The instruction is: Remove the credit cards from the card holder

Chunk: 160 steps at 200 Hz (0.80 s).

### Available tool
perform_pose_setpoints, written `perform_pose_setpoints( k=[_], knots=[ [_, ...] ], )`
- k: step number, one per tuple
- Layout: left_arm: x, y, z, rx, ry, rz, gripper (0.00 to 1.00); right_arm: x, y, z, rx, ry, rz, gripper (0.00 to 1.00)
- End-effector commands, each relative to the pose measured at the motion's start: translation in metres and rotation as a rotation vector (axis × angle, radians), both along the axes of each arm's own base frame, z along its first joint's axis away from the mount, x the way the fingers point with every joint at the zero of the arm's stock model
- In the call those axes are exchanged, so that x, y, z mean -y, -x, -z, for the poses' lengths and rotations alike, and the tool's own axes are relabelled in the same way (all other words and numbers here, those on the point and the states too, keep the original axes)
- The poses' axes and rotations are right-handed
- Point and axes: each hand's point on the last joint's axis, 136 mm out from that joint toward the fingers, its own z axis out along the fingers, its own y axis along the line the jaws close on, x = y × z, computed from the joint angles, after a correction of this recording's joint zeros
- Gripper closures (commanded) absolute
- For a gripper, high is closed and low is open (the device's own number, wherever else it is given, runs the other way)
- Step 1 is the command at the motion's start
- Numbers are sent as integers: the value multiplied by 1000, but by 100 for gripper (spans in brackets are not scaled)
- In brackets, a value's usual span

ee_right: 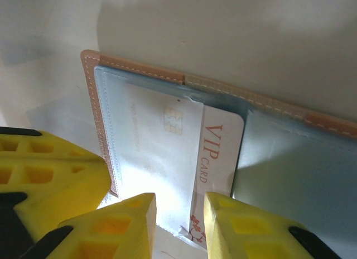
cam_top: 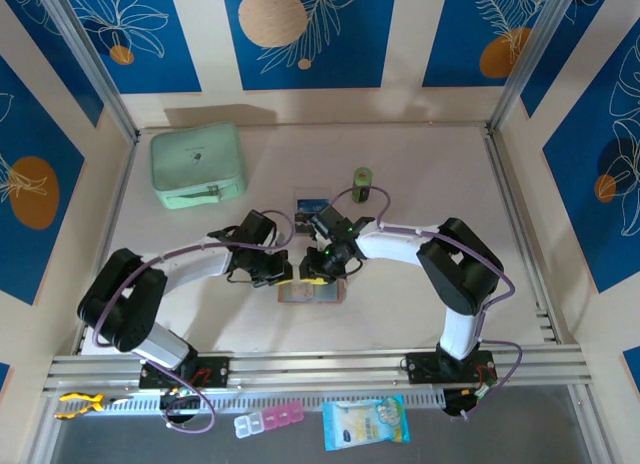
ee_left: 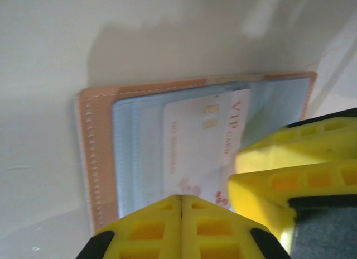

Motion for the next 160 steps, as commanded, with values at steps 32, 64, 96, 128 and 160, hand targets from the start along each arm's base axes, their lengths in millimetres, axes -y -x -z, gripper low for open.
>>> perform_pose_setpoints(
  k=[32, 64, 96, 128, 160],
  knots=[
    [-2, 4, 14, -32, -36, -2, 97, 9, 4, -2, -12, 11, 13, 70],
    [-9, 7, 21, -39, -82, 4, 98, 11, 4, 2, -21, 14, 16, 70],
    [-12, 10, 25, -45, -94, 5, 98, 12, 4, 7, -29, 21, 16, 70],
    [-13, 11, 32, -59, -103, 6, 98, 12, 6, 10, -40, 21, 17, 70],
    [-15, 14, 37, -72, -112, 9, 98, 12, 5, 3, -30, -3, 21, 70]
  ],
)
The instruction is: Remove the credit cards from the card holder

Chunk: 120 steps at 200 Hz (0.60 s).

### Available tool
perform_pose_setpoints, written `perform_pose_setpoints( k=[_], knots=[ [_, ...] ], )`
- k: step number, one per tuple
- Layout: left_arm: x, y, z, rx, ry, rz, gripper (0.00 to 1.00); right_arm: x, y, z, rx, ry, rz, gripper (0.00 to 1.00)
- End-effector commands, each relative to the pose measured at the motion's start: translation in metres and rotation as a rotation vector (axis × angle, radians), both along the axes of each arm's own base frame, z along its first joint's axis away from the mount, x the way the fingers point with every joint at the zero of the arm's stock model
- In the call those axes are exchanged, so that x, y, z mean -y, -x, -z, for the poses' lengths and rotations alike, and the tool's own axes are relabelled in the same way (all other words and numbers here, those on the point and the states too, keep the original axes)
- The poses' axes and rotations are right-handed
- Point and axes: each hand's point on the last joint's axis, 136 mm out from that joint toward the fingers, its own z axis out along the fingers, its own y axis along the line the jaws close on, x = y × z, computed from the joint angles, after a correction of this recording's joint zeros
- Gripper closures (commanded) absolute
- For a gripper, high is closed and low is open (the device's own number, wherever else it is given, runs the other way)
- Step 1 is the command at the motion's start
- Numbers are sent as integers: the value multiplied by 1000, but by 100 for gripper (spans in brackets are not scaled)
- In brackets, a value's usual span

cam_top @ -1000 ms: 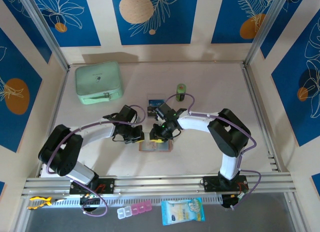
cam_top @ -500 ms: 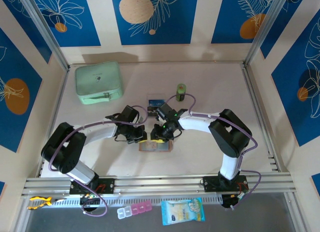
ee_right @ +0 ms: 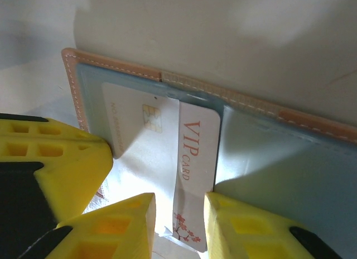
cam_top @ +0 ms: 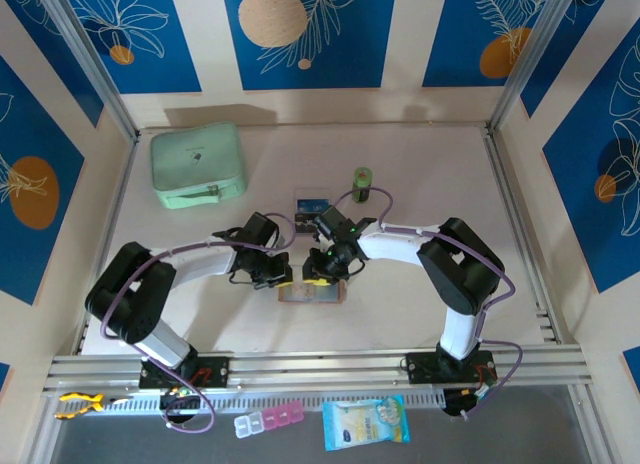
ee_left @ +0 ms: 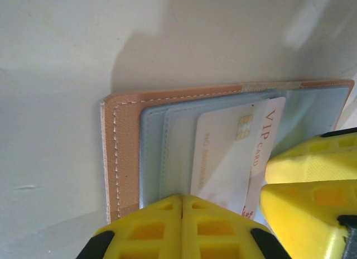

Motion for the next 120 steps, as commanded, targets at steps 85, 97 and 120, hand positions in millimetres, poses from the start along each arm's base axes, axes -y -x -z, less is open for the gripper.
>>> perform_pose_setpoints(
  k=[85, 97, 120],
  knots=[
    [-11, 12, 19, -48, -67, 15, 99, 11, 3, -3, -22, -30, 30, 70],
    [-11, 13, 19, -51, -69, 15, 99, 9, 4, 0, -31, -35, 27, 70],
    [-11, 13, 19, -51, -69, 15, 99, 8, 5, 4, -39, -42, 29, 70]
  ],
)
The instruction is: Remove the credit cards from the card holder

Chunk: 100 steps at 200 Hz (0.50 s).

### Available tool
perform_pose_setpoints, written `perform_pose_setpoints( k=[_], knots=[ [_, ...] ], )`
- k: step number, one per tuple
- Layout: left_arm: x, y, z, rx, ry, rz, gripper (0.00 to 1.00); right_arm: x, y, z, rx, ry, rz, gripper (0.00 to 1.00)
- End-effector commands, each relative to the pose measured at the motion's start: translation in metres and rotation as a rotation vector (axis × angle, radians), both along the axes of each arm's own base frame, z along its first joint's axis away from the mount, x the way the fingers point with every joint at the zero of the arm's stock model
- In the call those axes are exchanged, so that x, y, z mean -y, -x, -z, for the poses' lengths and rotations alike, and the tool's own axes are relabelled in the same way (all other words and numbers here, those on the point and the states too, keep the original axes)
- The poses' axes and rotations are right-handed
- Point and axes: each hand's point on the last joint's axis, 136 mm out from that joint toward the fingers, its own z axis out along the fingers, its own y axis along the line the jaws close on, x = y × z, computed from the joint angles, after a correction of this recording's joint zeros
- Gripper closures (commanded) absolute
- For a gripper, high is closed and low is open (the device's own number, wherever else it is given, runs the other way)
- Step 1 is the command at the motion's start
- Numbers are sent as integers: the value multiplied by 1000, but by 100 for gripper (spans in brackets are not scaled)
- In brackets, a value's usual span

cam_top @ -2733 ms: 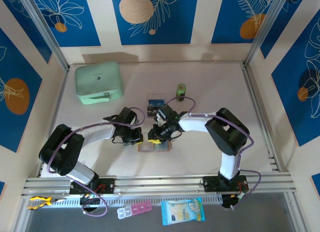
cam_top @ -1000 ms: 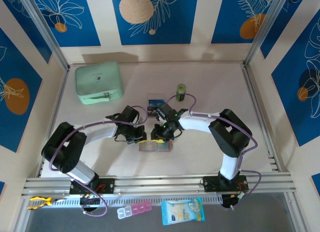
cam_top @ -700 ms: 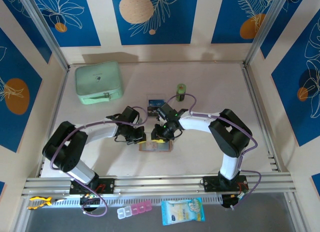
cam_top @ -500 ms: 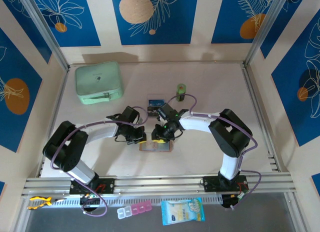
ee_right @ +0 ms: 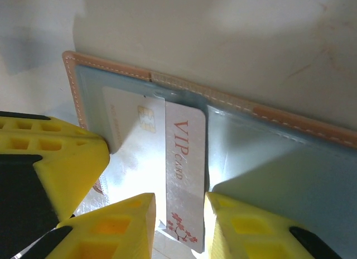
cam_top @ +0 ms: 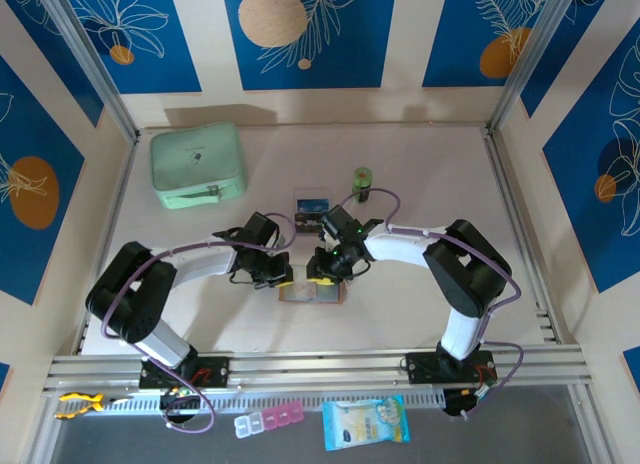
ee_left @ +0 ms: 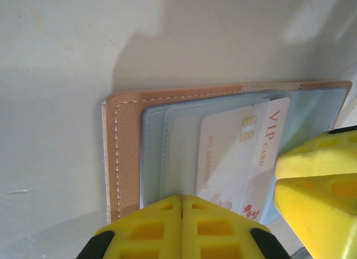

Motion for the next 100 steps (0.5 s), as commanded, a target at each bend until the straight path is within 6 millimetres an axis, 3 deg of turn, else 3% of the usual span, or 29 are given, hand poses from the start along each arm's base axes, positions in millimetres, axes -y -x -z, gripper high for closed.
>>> perform_pose_setpoints(
  k=[1, 100],
  knots=[
    [-13, 13, 19, -49, -75, 12, 99, 1, 6, 6, -41, -10, 5, 70],
    [-12, 14, 19, -52, -71, 11, 99, -13, 6, 4, -53, -89, 0, 75]
  ],
)
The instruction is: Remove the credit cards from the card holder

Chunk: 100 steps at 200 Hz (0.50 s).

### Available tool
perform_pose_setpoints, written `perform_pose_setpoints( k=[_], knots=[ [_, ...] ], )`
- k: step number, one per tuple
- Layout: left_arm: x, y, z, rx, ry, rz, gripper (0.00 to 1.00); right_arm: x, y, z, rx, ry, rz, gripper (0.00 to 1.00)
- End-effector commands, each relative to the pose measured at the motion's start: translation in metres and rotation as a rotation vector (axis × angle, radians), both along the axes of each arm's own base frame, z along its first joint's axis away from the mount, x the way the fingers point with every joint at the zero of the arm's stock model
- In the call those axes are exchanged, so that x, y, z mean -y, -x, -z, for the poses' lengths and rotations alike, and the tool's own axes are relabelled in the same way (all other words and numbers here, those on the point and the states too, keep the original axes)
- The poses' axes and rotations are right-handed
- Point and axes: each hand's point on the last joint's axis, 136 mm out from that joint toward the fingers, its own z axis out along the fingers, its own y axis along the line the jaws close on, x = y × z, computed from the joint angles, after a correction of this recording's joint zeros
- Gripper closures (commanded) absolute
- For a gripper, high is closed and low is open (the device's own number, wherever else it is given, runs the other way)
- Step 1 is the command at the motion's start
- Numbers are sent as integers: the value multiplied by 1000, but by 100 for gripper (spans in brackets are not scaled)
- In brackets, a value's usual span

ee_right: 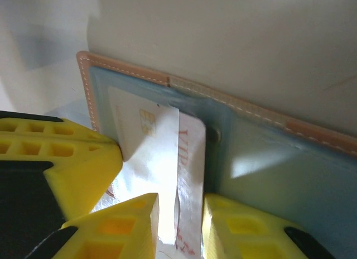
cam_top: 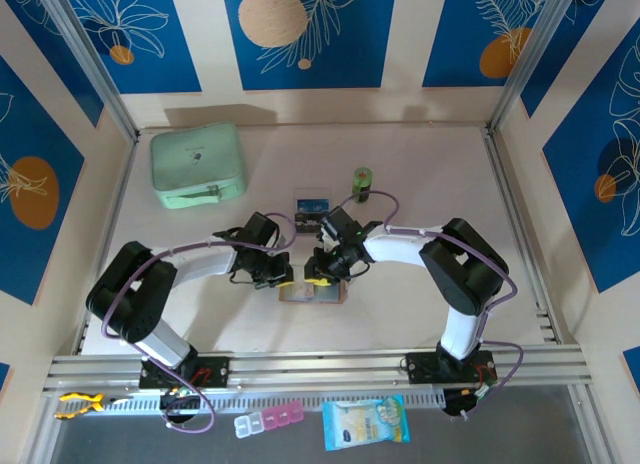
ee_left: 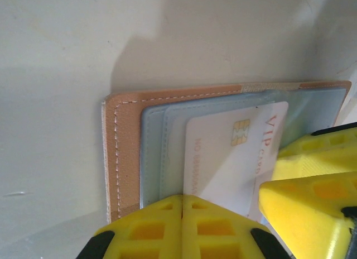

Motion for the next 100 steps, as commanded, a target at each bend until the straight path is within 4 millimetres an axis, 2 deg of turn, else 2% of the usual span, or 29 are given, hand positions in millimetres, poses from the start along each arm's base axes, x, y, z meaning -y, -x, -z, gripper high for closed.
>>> perform_pose_setpoints(
  k=[1, 100],
  knots=[
    [-12, 14, 19, -53, -73, 11, 99, -3, 5, 3, -37, -31, 1, 76],
    [-13, 13, 19, -56, -79, 13, 99, -6, 0, -15, -7, -113, 28, 81]
  ],
)
